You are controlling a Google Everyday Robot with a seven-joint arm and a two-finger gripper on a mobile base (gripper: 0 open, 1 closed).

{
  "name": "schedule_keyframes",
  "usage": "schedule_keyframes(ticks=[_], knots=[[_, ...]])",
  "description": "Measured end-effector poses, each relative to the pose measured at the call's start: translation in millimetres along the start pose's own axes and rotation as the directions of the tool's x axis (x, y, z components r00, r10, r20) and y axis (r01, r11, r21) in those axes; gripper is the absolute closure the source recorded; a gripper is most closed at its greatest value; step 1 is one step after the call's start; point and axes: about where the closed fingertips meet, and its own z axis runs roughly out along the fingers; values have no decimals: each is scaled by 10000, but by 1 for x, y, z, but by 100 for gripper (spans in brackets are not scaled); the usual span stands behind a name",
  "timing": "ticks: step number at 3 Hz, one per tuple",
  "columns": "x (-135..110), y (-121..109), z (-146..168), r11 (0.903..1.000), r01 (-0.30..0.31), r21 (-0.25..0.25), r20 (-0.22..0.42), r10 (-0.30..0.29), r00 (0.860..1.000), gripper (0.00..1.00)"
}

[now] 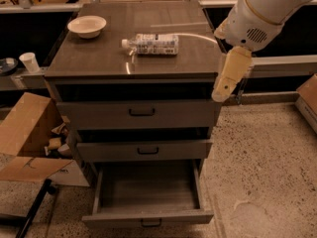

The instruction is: Place blue plastic bottle into bottom drawer

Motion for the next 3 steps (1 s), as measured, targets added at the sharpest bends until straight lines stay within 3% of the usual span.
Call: schedule_keyframes(ticks=[2,3], knots=[[-2,-7,2,10000,-13,82,297,11,9996,0],[-10,-41,22,9998,177,-5,416,-176,9990,0]])
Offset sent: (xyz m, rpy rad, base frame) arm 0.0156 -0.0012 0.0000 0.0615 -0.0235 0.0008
